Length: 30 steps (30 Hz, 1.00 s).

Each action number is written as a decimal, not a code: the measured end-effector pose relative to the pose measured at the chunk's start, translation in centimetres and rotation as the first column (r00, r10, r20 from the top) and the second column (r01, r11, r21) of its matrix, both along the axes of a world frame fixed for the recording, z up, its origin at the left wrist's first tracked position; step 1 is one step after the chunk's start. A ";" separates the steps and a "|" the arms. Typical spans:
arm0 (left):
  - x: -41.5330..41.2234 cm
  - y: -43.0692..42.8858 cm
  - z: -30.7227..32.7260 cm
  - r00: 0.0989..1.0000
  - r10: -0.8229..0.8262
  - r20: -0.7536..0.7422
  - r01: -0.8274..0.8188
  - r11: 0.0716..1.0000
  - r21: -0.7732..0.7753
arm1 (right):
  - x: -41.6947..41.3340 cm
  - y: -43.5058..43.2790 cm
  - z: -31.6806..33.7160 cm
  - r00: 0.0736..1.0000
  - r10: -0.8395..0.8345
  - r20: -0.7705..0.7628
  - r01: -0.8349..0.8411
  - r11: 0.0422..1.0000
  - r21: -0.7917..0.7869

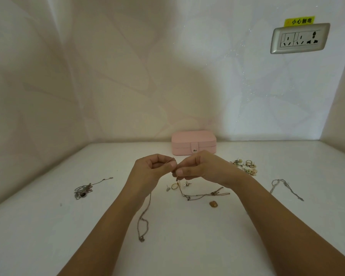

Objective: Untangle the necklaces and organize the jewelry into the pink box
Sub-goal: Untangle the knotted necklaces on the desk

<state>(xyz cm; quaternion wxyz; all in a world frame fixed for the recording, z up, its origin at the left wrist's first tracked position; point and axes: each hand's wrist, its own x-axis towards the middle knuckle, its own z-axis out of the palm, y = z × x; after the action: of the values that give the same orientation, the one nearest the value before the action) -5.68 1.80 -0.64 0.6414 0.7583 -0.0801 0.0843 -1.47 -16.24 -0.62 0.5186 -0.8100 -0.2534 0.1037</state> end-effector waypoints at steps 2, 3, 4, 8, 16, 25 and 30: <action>0.2 0.1 -0.1 1.000 -0.005 -0.026 0.006 1.000 0.001 | 0.0 0.0 0.0 1.000 -0.004 -0.004 0.004 1.000 0.013; 0.3 0.2 -0.2 0.999 -0.011 -0.041 0.011 1.000 -0.003 | 0.0 -0.1 0.1 1.000 -0.004 -0.003 0.004 1.000 0.025; 0.3 0.2 -0.1 0.998 -0.019 -0.055 0.018 1.000 -0.014 | 0.0 -0.1 0.1 1.000 -0.001 -0.001 0.001 0.999 0.042; 0.3 0.3 0.2 0.992 -0.074 -0.104 0.062 0.991 -0.120 | 0.1 -0.3 0.2 0.998 0.051 -0.032 -0.046 0.989 0.139; 0.3 0.6 0.4 0.973 -0.131 -0.189 0.094 0.976 -0.197 | -0.2 -0.1 0.5 0.988 0.146 -0.047 -0.136 0.977 0.164; -0.1 0.6 0.6 0.961 -0.203 -0.187 0.160 0.962 -0.222 | -0.5 0.2 0.6 0.989 0.145 -0.014 -0.136 0.954 0.268; -0.3 0.6 0.9 0.955 -0.257 -0.146 0.202 0.928 -0.312 | -0.7 1.0 1.1 0.944 0.264 -0.197 -0.100 0.800 0.592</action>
<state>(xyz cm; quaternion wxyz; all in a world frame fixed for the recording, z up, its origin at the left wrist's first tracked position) -6.01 2.36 0.23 0.7568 0.6446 -0.0955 -0.0513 -2.21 -15.22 0.44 0.7553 -0.5654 -0.2772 0.1817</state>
